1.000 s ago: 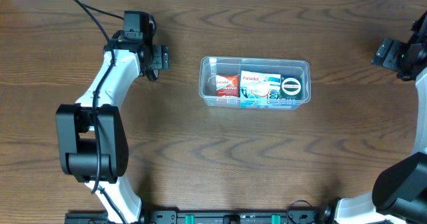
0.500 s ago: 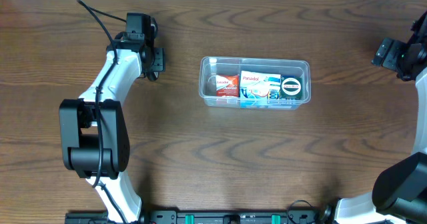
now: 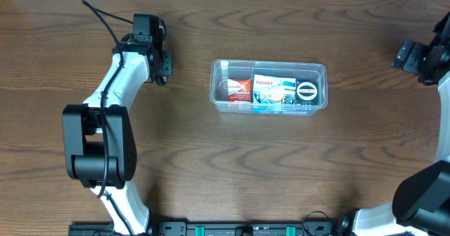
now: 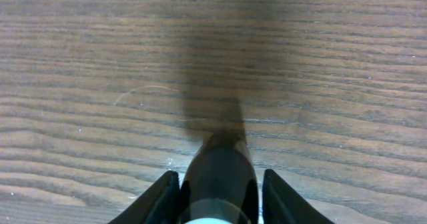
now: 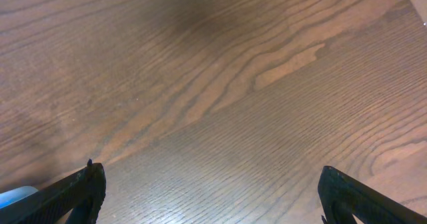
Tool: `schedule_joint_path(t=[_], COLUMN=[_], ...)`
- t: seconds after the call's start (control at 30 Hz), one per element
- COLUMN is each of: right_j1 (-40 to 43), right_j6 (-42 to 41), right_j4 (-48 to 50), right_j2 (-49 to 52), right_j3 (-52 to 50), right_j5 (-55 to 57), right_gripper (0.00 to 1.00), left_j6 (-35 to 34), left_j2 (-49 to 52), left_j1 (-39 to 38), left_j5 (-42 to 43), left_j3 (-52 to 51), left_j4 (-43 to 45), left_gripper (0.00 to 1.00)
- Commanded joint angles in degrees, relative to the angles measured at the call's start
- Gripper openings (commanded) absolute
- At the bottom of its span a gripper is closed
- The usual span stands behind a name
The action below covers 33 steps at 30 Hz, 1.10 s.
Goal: Pack container
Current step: 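Lift the bottle with the left gripper and carry it toward the container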
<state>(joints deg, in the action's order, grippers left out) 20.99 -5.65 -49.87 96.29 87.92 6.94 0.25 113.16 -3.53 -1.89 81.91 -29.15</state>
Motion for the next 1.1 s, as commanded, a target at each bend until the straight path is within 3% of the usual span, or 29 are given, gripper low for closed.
schedule_joint_path(t=[0.0,0.1,0.4,0.73,1.07], right_j1=[0.37,0.37,0.37,0.37,0.37], right_j6=[-0.52,-0.52,-0.52,-0.52,-0.52], right_j4=[0.07,0.07,0.07,0.07,0.07], right_j2=[0.13,0.13,0.13,0.13,0.13], right_j3=[-0.07,-0.07,-0.07,-0.07,-0.07], right_j5=[0.15,0.15,0.13,0.15,0.13], right_gripper=[0.99,0.99,0.99,0.99,0.99], left_j6=[0.39,0.39,0.37,-1.86,-4.22], left_j2=[0.70,0.68,-1.25,-10.08,-17.88], left_j1=[0.04,0.04,0.02,-0.55,-7.69], left_j5=[-0.24,-0.24,-0.24,-0.20,-0.20], left_j3=[0.28,0.28,0.31,0.31,0.31], left_j4=[-0.37,-0.37,-0.37,-2.99,-6.91], left_gripper=[0.38,0.33,0.32,0.31,0.31])
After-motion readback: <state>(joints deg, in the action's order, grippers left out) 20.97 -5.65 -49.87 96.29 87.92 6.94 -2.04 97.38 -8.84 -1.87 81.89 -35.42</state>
